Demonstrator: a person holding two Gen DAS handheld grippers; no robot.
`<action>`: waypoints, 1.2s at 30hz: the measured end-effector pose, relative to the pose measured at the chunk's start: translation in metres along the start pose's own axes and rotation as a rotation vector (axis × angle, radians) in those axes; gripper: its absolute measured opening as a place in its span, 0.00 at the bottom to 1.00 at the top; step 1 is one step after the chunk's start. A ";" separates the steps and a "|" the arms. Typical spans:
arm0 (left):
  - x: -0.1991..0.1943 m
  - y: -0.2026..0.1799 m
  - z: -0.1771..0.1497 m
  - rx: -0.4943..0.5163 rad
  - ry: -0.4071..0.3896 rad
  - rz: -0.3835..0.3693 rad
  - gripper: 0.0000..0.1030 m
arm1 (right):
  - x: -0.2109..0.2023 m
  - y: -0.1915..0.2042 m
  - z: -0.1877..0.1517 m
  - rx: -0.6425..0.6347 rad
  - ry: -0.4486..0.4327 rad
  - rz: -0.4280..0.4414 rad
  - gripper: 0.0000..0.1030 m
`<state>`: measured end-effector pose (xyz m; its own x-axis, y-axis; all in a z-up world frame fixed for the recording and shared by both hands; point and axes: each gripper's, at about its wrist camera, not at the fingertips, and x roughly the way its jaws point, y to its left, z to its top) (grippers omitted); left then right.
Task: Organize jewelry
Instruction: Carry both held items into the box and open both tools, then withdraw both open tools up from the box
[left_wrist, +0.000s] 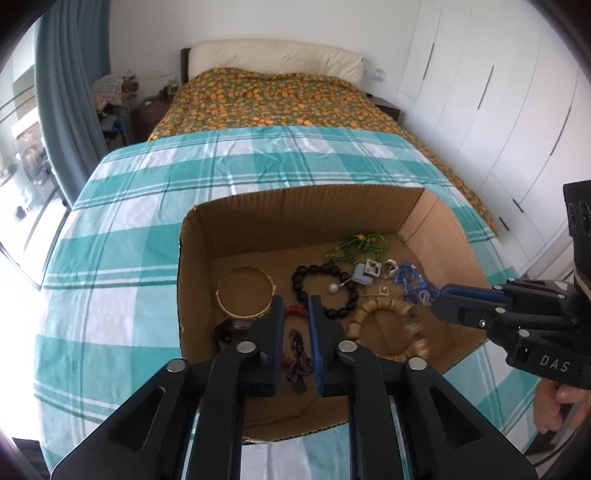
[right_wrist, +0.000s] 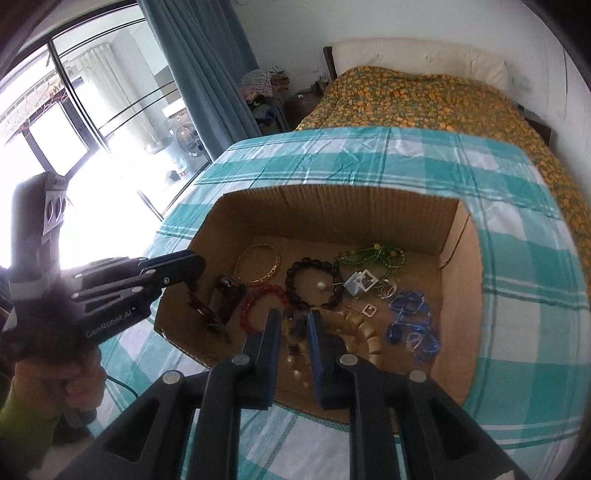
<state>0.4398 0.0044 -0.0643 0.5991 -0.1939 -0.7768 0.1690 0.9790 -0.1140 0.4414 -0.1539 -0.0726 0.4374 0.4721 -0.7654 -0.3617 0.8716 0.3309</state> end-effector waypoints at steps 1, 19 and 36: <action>-0.001 0.000 -0.003 0.003 -0.007 0.008 0.44 | 0.000 -0.004 -0.001 0.024 -0.010 0.003 0.34; -0.079 -0.035 -0.023 0.019 -0.173 0.321 0.99 | -0.094 0.027 -0.030 -0.031 -0.284 -0.294 0.78; -0.096 -0.023 -0.031 -0.086 -0.136 0.268 1.00 | -0.098 0.060 -0.038 -0.084 -0.241 -0.342 0.78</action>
<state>0.3541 0.0022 -0.0057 0.7134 0.0713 -0.6972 -0.0727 0.9970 0.0276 0.3457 -0.1533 0.0016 0.7199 0.1833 -0.6694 -0.2234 0.9744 0.0266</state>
